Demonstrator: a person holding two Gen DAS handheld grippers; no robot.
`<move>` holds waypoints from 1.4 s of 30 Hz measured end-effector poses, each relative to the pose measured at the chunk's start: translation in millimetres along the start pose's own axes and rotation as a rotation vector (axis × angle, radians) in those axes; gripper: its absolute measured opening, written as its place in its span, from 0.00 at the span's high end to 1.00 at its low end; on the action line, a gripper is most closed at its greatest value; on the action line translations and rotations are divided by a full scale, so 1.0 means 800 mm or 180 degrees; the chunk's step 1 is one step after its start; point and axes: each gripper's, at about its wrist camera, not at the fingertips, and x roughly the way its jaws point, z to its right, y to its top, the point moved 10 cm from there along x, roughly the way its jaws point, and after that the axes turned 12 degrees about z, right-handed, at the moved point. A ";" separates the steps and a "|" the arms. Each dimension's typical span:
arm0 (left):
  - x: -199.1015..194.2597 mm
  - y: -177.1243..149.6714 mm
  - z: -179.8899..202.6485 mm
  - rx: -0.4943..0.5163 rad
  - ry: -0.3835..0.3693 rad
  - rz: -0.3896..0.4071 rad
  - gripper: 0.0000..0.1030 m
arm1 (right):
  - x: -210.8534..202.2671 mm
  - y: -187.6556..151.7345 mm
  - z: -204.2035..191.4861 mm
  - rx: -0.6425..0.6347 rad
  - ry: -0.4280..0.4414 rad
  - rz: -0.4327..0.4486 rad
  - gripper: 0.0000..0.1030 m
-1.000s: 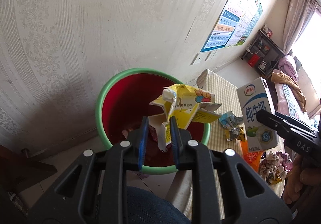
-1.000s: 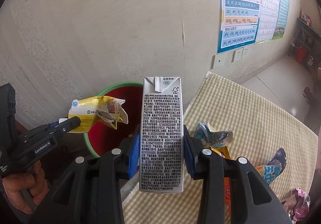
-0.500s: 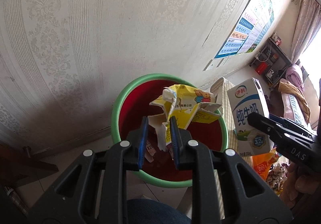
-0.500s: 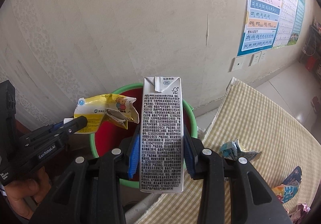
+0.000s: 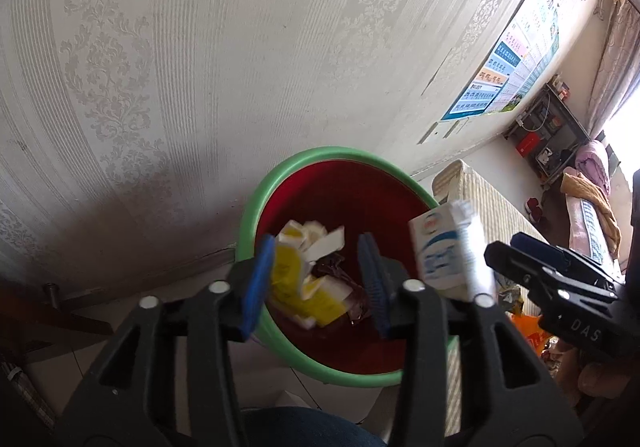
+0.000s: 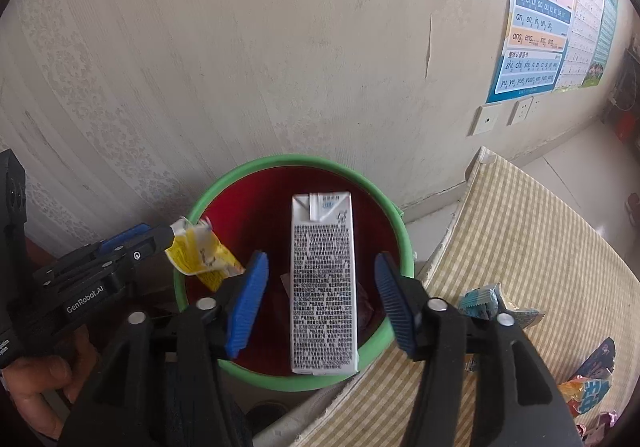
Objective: Collect trash
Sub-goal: 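Open both tools to drop the cartons into the red bin, then move both tools back over the table toward the remaining trash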
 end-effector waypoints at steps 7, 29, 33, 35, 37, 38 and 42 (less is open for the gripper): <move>-0.015 0.003 -0.005 -0.0049 0.0038 0.0126 0.06 | -0.013 -0.011 0.009 0.0023 -0.0080 -0.0016 0.16; -0.070 -0.085 0.139 0.0512 -0.0366 -0.0074 0.05 | -0.174 -0.118 0.145 0.0436 -0.0770 0.0058 0.08; -0.083 -0.107 0.187 0.0821 -0.0454 0.0000 0.05 | -0.210 -0.151 0.181 0.0616 -0.0919 0.0079 0.08; -0.086 -0.118 0.207 0.0885 -0.0533 -0.0049 0.05 | -0.227 -0.166 0.198 0.0705 -0.0987 0.0094 0.08; -0.090 -0.128 0.226 0.0940 -0.0604 -0.0082 0.05 | -0.244 -0.177 0.214 0.0781 -0.1052 0.0111 0.08; -0.092 -0.132 0.235 0.0963 -0.0643 -0.0102 0.05 | -0.251 -0.182 0.221 0.0815 -0.1083 0.0122 0.08; -0.095 -0.151 0.266 0.0968 -0.0820 -0.0233 0.05 | -0.283 -0.201 0.247 0.0924 -0.1195 0.0183 0.08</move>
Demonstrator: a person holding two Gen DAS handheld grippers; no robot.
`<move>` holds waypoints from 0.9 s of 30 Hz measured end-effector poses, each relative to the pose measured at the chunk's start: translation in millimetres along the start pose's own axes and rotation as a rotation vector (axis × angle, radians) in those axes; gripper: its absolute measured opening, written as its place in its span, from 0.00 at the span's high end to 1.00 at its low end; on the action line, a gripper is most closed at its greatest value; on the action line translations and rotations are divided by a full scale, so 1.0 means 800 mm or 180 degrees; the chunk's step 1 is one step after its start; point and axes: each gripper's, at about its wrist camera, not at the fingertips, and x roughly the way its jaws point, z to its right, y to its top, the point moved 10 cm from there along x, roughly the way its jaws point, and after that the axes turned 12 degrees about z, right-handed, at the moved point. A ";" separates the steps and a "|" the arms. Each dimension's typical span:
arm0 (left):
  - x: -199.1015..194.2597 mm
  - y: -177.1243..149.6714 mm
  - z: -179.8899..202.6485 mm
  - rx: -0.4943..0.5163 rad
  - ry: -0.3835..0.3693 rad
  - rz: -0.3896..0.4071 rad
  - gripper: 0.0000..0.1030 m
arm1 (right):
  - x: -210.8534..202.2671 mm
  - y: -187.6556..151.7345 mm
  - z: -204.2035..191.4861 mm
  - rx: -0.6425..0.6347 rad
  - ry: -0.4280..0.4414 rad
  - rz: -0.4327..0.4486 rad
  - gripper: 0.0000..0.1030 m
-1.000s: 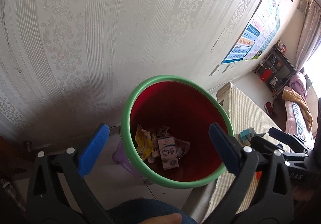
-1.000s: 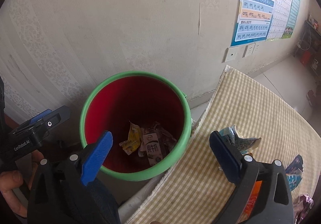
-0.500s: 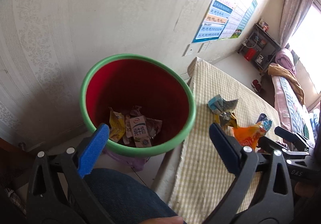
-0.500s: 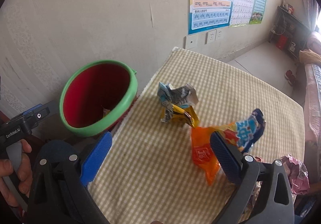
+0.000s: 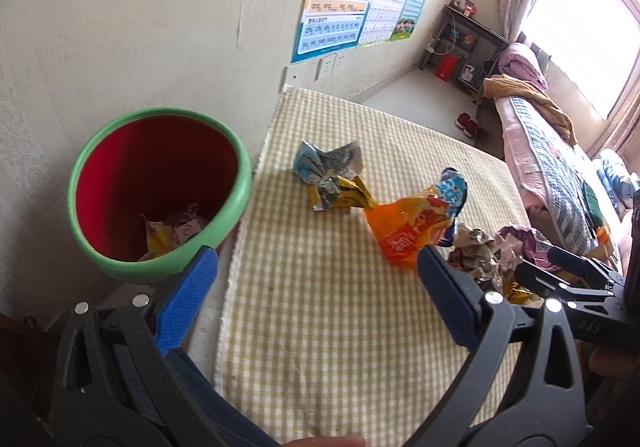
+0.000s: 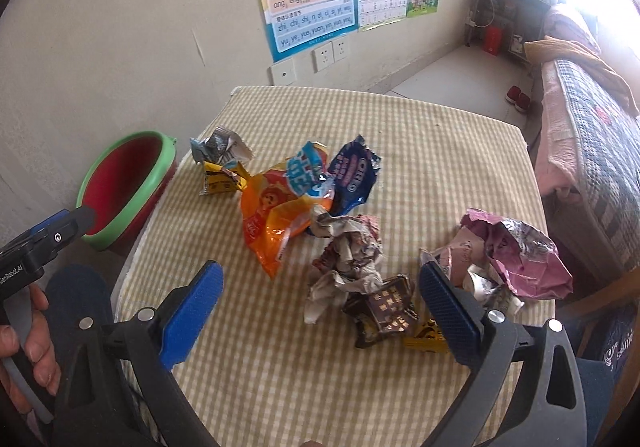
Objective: Collect trash
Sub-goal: 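Move both tools back over the table toward the remaining trash, then grasp the orange chip bag with the left tool while the right tool grasps the white printed cup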
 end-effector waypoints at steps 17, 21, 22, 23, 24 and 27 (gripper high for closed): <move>0.035 -0.049 0.093 0.0246 -0.0389 -0.0436 0.05 | -0.032 -0.050 0.133 0.0527 -0.0483 -0.0075 0.08; 0.045 -0.054 0.102 0.0279 -0.0420 -0.0494 0.05 | -0.028 -0.061 0.149 0.0603 -0.0511 -0.0141 0.08; 0.047 -0.056 0.104 0.0281 -0.0433 -0.0513 0.05 | -0.026 -0.063 0.151 0.0620 -0.0509 -0.0154 0.08; 0.049 -0.057 0.107 0.0285 -0.0451 -0.0533 0.05 | -0.023 -0.064 0.154 0.0640 -0.0509 -0.0165 0.08; 0.051 -0.058 0.109 0.0297 -0.0460 -0.0548 0.05 | -0.021 -0.066 0.157 0.0661 -0.0514 -0.0177 0.08; 0.059 -0.063 0.113 0.0337 -0.0479 -0.0594 0.05 | -0.014 -0.070 0.164 0.0724 -0.0511 -0.0210 0.08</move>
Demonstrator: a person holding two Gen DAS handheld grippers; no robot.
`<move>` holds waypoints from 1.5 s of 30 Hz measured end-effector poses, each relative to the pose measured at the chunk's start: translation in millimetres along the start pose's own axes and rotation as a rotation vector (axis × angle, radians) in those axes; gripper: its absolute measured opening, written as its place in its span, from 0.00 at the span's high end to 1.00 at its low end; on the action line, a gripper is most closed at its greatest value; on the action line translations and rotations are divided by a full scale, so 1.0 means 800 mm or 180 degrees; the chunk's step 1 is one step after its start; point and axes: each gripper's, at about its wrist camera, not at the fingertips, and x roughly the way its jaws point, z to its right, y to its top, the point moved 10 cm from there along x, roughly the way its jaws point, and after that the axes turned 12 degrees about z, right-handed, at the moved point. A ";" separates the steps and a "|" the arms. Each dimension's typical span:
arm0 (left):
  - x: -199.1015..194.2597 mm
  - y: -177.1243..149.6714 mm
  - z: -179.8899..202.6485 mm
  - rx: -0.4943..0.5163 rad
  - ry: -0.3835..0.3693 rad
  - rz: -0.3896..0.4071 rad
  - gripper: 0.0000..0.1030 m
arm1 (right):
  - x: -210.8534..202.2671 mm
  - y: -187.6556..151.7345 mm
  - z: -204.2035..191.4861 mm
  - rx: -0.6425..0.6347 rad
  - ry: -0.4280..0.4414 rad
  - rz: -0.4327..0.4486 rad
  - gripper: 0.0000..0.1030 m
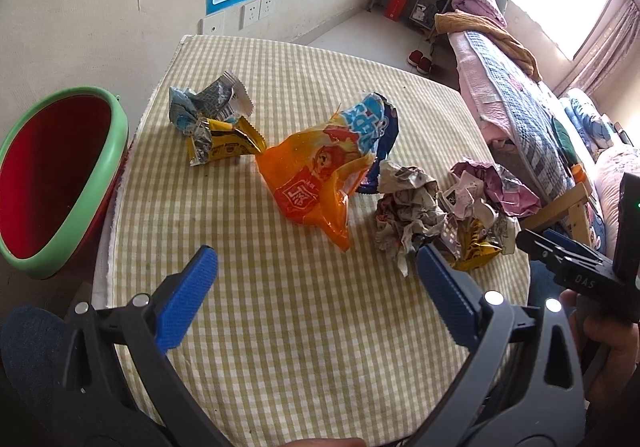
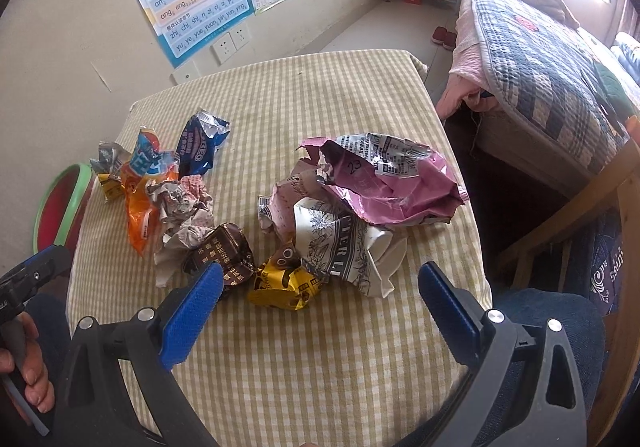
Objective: Collect trash
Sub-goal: 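Grasp the orange chip bag with the left tool while the right tool grasps the white printed cup, then lift the orange chip bag and white cup and carry them toward the red bin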
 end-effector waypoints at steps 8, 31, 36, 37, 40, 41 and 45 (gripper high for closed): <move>0.030 -0.001 0.006 0.0039 -0.0024 -0.0130 0.05 | 0.023 -0.002 0.030 0.0248 -0.0084 -0.0138 0.21; 0.121 -0.008 -0.011 -0.0057 0.0102 -0.0636 0.49 | 0.061 -0.017 0.038 0.0247 -0.0017 -0.0363 0.83; 0.116 -0.008 -0.007 -0.0091 0.0044 -0.0608 0.54 | 0.057 -0.014 0.031 0.0202 0.0037 -0.0321 0.83; 0.114 -0.008 -0.007 -0.0087 0.0042 -0.0599 0.55 | 0.057 -0.012 0.028 0.0187 0.0051 -0.0303 0.83; 0.102 -0.008 -0.009 -0.0078 0.0027 -0.0558 0.55 | 0.053 -0.008 0.023 0.0162 0.0064 -0.0260 0.83; 0.097 -0.008 -0.011 -0.0075 0.0024 -0.0545 0.55 | 0.051 -0.007 0.022 0.0162 0.0070 -0.0252 0.83; 0.080 -0.006 -0.012 -0.0068 0.0019 -0.0486 0.55 | 0.040 0.000 0.019 0.0164 0.0081 -0.0176 0.83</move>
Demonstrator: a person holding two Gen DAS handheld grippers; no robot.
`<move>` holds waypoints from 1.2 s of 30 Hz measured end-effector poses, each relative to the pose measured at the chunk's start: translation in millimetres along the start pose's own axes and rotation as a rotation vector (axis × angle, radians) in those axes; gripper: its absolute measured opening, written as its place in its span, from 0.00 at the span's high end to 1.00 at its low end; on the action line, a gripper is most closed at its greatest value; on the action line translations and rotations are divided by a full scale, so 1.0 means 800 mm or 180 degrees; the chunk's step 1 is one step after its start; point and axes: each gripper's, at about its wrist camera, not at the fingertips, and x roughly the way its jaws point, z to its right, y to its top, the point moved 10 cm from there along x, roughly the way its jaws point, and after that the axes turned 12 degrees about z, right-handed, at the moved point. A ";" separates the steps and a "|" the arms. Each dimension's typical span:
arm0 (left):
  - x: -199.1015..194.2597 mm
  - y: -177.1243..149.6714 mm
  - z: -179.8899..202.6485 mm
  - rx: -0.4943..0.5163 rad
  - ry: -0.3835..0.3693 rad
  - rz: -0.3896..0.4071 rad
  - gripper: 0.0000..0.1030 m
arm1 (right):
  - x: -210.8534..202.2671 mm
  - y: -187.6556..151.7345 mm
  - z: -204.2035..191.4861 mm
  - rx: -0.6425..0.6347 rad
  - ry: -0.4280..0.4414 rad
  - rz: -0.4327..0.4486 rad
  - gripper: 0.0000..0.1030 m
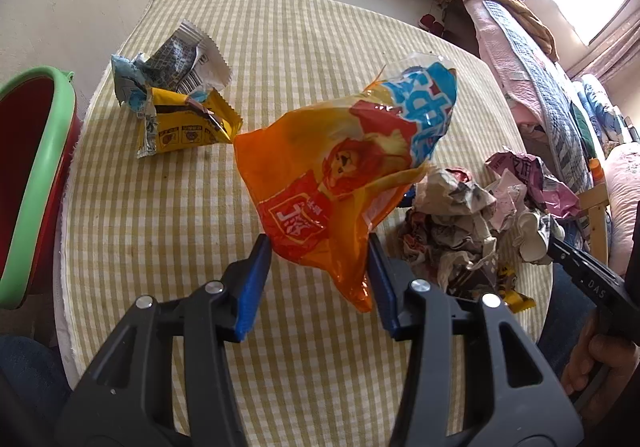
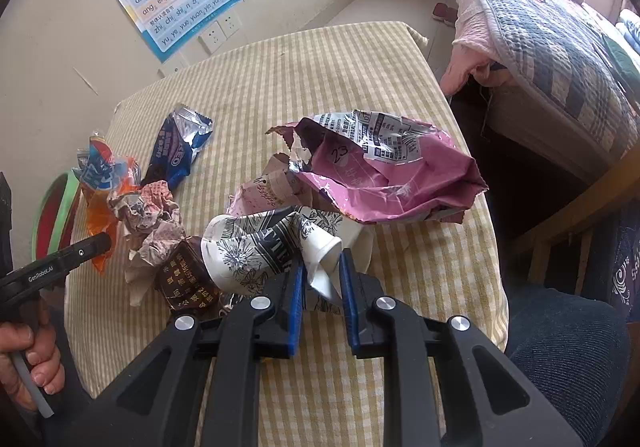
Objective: Collect trash
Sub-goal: 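Lift the orange chip bag and white cup and carry them toward the red bin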
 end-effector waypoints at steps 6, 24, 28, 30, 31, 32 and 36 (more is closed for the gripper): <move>-0.029 0.002 -0.004 -0.0014 -0.0006 0.0119 0.55 | -0.020 0.010 -0.005 0.0013 0.0002 0.0123 0.83; -0.103 -0.006 -0.042 -0.0217 0.0103 0.0444 0.55 | -0.066 0.025 -0.078 -0.0211 0.0235 0.0390 0.83; -0.116 -0.005 -0.057 -0.0285 0.0141 0.0511 0.55 | -0.069 0.028 -0.097 -0.0295 0.0280 0.0417 0.83; -0.121 -0.005 -0.065 -0.0313 0.0158 0.0540 0.55 | -0.070 0.029 -0.108 -0.0342 0.0307 0.0426 0.83; -0.124 -0.006 -0.069 -0.0328 0.0168 0.0555 0.55 | -0.070 0.030 -0.113 -0.0367 0.0321 0.0429 0.83; -0.128 -0.006 -0.075 -0.0341 0.0178 0.0568 0.55 | -0.070 0.031 -0.119 -0.0391 0.0336 0.0431 0.83; -0.137 -0.005 -0.090 -0.0397 0.0218 0.0617 0.55 | -0.069 0.035 -0.143 -0.0469 0.0416 0.0438 0.83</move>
